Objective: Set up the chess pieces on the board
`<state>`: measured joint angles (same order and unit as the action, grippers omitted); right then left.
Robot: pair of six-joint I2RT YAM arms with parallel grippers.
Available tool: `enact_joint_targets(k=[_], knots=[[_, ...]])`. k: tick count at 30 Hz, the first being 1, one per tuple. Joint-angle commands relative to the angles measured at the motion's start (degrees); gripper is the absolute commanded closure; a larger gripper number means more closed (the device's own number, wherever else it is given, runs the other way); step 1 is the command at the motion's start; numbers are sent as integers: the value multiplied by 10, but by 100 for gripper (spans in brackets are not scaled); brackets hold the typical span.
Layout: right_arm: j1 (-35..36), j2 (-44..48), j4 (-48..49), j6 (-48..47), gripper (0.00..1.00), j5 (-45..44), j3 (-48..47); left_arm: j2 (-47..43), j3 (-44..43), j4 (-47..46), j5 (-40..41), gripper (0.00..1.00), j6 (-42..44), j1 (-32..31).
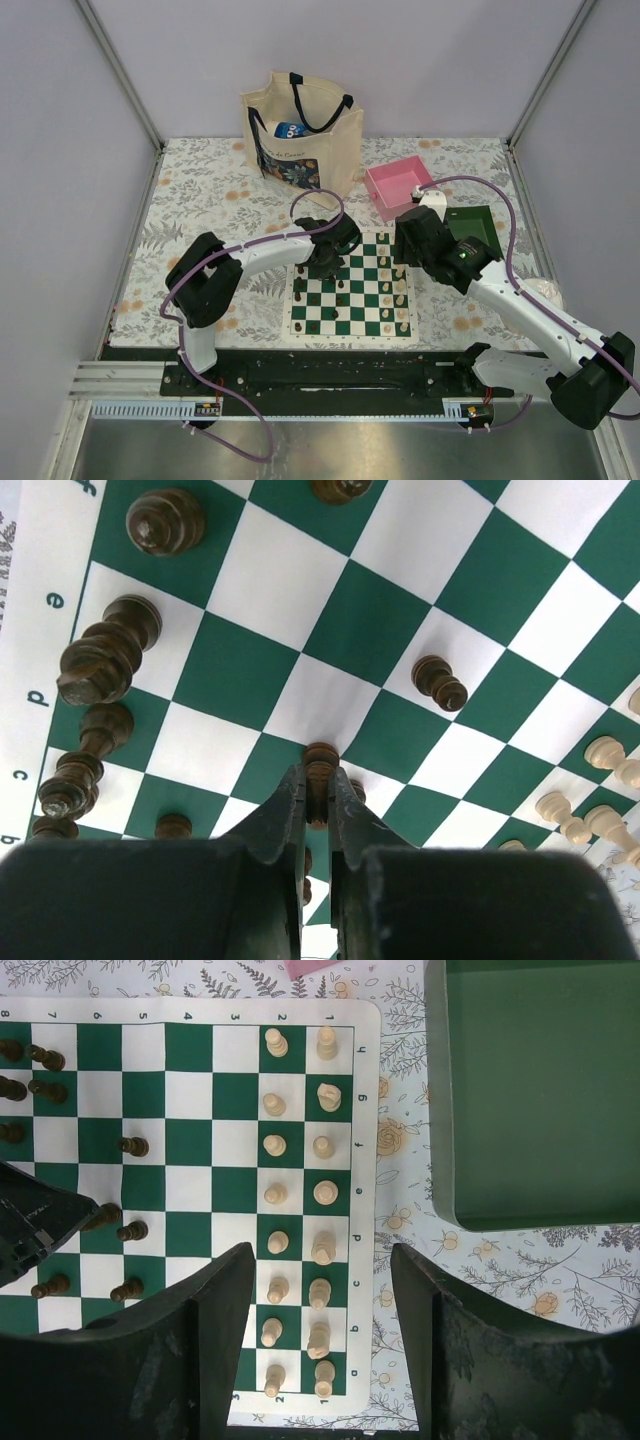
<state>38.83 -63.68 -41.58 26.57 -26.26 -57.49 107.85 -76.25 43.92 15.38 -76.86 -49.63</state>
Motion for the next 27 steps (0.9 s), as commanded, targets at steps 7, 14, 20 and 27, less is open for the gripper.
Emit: enact_joint_targets(k=[7,14,20,27], knots=[[-4,-4,20,-4,34,0,-1,-43,11,-4,38,100,55,-4],[-3,-6,23,-1,35,0,-2,-112,17,-4,90,100,134,-21],[-4,-12,24,-2,35,5,-2,-192,44,-38,68,100,201,-31],[-4,-13,26,1,35,6,-2,-294,136,-22,72,100,207,-50]])
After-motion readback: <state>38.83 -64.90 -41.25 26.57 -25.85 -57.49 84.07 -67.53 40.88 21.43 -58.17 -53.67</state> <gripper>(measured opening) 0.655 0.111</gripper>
